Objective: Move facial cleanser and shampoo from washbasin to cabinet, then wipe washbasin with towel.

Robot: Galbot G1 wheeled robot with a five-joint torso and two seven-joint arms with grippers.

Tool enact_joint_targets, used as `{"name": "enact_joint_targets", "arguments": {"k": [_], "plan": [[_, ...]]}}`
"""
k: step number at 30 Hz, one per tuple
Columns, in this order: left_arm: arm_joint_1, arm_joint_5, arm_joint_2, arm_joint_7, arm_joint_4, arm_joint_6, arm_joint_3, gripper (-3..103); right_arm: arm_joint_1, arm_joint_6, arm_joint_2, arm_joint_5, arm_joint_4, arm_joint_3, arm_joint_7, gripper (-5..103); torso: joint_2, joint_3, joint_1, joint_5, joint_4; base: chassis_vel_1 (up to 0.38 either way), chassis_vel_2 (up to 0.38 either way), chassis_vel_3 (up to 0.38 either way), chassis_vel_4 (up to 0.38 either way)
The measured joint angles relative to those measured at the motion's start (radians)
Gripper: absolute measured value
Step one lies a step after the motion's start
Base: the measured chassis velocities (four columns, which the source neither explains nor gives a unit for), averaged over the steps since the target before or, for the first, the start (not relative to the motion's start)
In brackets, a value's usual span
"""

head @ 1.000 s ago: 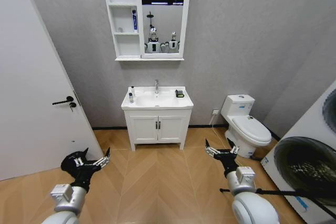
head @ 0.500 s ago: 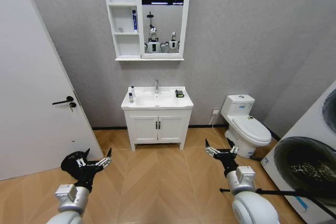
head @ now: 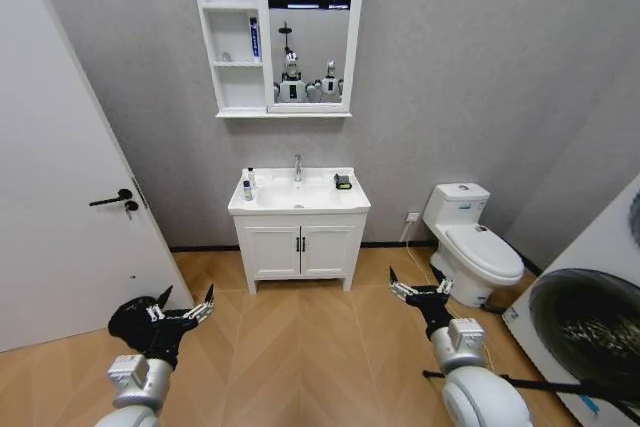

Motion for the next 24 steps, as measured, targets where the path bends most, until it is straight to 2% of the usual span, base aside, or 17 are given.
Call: {"name": "enact_joint_targets", "arguments": {"k": [14, 16, 24], "plan": [[-0.002, -0.004, 0.001, 0.011, 0.018, -0.003, -0.008, 100, -0.003, 0.000, 0.012, -0.010, 0.000, -0.001, 0.001, 100, 0.000, 0.000, 0.000, 0.0006, 0.0002, -0.182, 0.186, 0.180, -0.184], [-0.012, -0.004, 0.004, 0.012, 0.023, -0.003, -0.007, 100, -0.004, 0.000, 0.014, -0.013, -0.004, -0.002, 0.000, 100, 0.000, 0.000, 0.000, 0.0002, -0.0004, -0.180, 0.174, 0.185, -0.196], [-0.029, -0.004, 0.007, 0.011, 0.031, -0.003, -0.005, 100, 0.000, 0.000, 0.000, -0.008, -0.010, 0.010, 0.000, 100, 0.000, 0.000, 0.000, 0.0007, 0.0003, -0.187, 0.196, 0.196, -0.187]]}}
